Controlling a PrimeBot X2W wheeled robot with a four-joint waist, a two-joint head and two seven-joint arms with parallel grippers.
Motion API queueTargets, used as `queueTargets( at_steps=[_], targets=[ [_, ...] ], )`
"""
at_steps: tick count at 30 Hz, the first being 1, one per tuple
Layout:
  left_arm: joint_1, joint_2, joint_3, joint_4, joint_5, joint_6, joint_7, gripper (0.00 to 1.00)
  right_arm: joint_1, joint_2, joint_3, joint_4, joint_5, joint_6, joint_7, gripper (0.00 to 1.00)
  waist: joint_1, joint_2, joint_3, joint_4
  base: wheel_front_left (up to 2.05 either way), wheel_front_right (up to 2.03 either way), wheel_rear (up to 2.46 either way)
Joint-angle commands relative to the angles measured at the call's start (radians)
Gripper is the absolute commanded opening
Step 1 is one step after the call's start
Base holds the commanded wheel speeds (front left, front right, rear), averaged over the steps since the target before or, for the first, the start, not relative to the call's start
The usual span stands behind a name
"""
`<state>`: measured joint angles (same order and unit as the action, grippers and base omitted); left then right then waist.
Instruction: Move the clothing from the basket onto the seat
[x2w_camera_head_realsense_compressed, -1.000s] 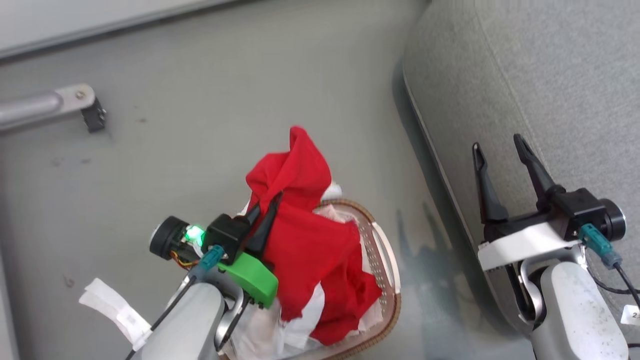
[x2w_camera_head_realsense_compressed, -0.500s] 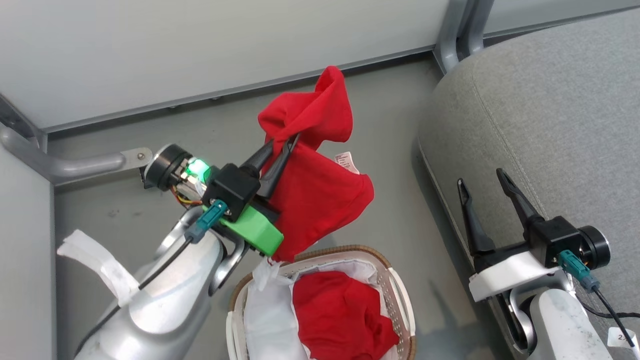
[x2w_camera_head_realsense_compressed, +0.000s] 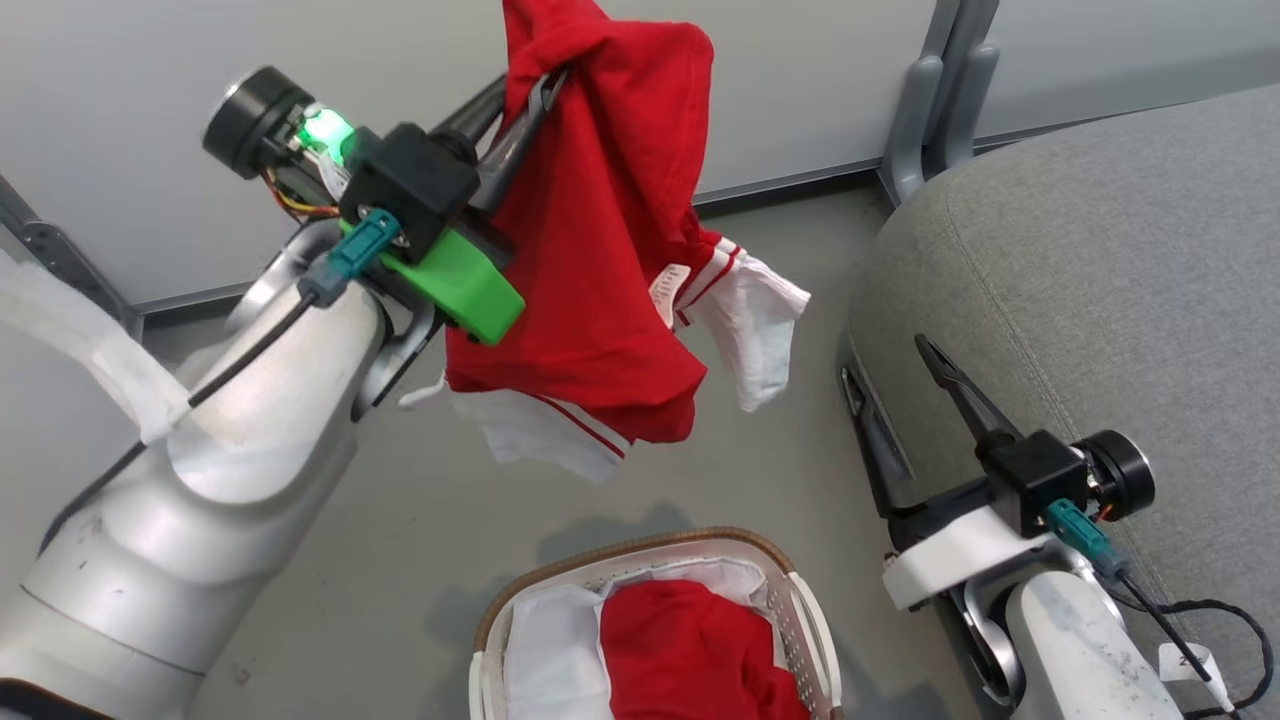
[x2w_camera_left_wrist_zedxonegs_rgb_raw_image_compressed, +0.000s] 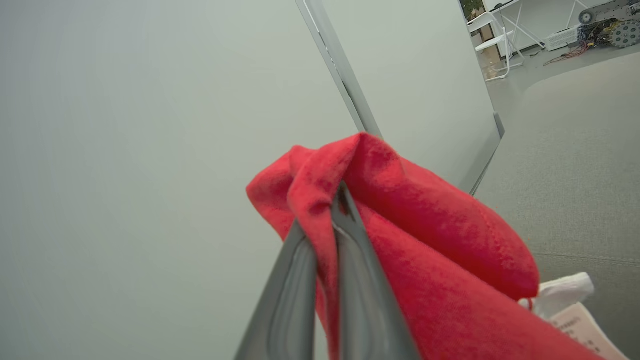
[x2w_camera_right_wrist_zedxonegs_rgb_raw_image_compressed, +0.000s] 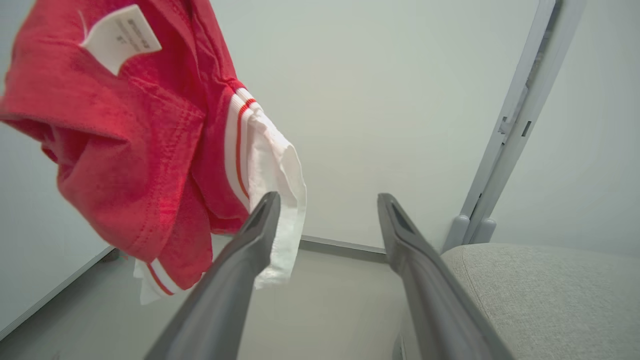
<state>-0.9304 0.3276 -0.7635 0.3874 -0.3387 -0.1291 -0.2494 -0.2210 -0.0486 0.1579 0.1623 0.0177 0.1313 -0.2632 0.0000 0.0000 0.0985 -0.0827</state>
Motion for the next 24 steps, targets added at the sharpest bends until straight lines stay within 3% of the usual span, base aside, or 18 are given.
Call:
queueTargets(
  at_steps=[1, 11, 24],
  targets=[
    [-0.031, 0.004, -0.008, 0.004, -0.012, -0.002, 0.005, 0.00, -0.014, -0.003, 0.015, -0.005, 0.004, -0.001, -0.002, 1.00, 0.0000, 0.0000, -0.002, 0.002, 0.00, 0.00, 0.00],
    [-0.116, 0.004, -0.045, 0.036, -0.063, -0.002, 0.016, 0.00, -0.034, -0.004, 0.153, -0.026, 0.000, -0.001, -0.002, 1.00, 0.0000, 0.0000, -0.012, 0.017, 0.00, 0.00, 0.00],
    [-0.119, -0.051, -0.078, 0.049, -0.061, 0.016, 0.027, 0.00, -0.139, -0.004, 0.243, 0.051, -0.083, -0.001, -0.002, 1.00, 0.0000, 0.0000, -0.017, 0.043, 0.00, 0.00, 0.00]
  ],
)
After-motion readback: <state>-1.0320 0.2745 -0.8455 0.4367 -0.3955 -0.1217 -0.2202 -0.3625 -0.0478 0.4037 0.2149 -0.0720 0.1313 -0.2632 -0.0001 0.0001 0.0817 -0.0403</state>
